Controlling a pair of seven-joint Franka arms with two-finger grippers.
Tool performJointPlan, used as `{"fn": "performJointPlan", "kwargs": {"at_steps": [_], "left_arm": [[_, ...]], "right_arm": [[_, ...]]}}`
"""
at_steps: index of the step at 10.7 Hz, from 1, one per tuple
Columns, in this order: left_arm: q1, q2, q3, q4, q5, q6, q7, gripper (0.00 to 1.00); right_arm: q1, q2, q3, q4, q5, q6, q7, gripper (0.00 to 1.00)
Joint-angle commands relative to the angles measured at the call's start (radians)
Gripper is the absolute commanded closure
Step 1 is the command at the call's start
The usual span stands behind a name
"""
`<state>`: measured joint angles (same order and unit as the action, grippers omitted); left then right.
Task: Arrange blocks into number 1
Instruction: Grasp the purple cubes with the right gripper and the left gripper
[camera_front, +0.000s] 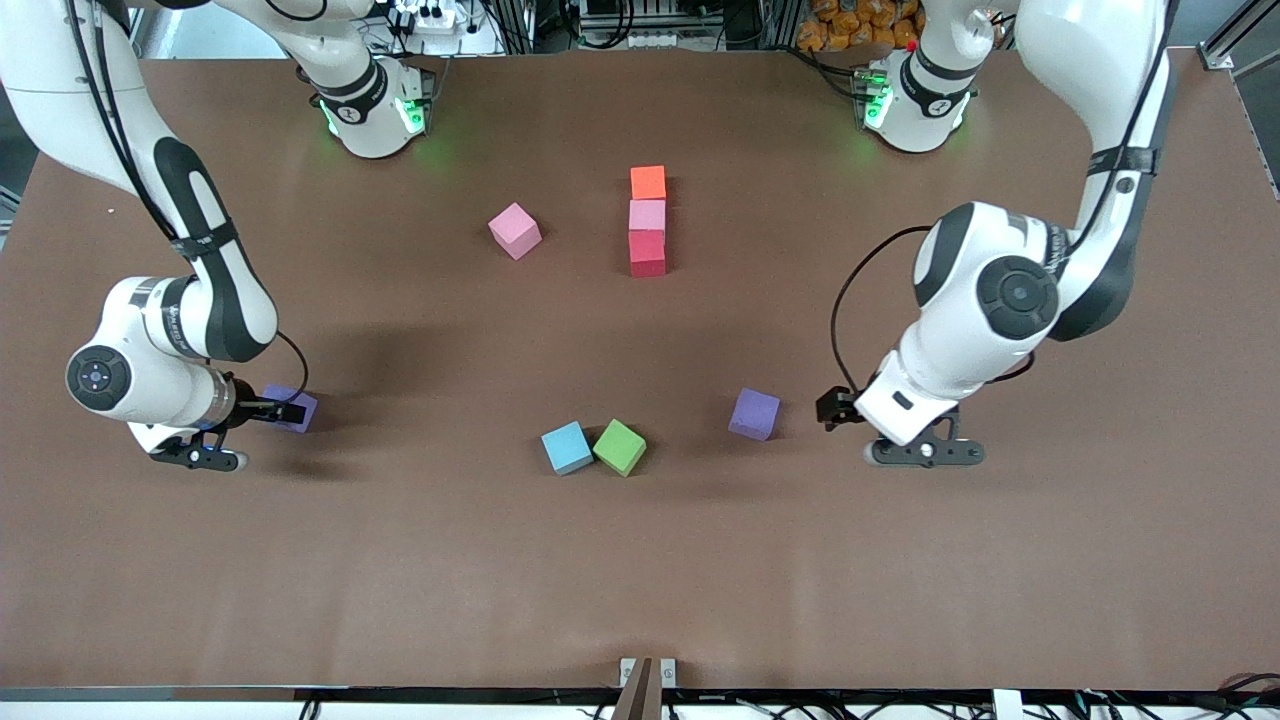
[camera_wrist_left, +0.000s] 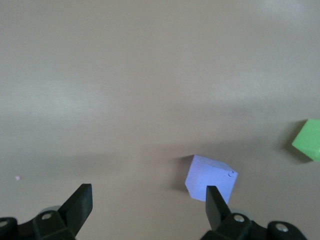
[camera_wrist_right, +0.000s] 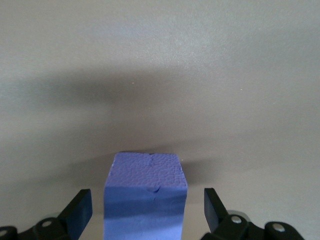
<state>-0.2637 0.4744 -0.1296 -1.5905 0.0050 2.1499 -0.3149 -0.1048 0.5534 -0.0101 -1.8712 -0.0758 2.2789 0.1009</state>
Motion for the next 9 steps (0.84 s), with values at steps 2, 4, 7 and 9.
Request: {"fn": "performJointPlan", "kwargs": {"at_steps": [2,4,7,9], "left_arm": [[-0.174,0.124,0.103,0.133,0.012,-0.01,0.04,0.0],[-0.206,0.162,0.111,0.135,0.01,0.025,0.053,0.0],[-0.25,0.217,0.111,0.129,-0.003,0.077,0.042,0.0],[-0.255,0.251,0.11,0.126,-0.023,0.087,0.033,0.0]], "right_arm": [[0.03,0.034,-0.027,0.021,0.016,0.002,0.01,0.25],[0.049,0.033,-0.031,0.023,0.018,-0.007,0.013,0.48],[0.088,-0.004,-0.044,0.026,0.018,-0.045,0.011,0.54],[0.138,-0.079,-0.045,0.026,0.018,-0.119,0.028,0.54]]}}
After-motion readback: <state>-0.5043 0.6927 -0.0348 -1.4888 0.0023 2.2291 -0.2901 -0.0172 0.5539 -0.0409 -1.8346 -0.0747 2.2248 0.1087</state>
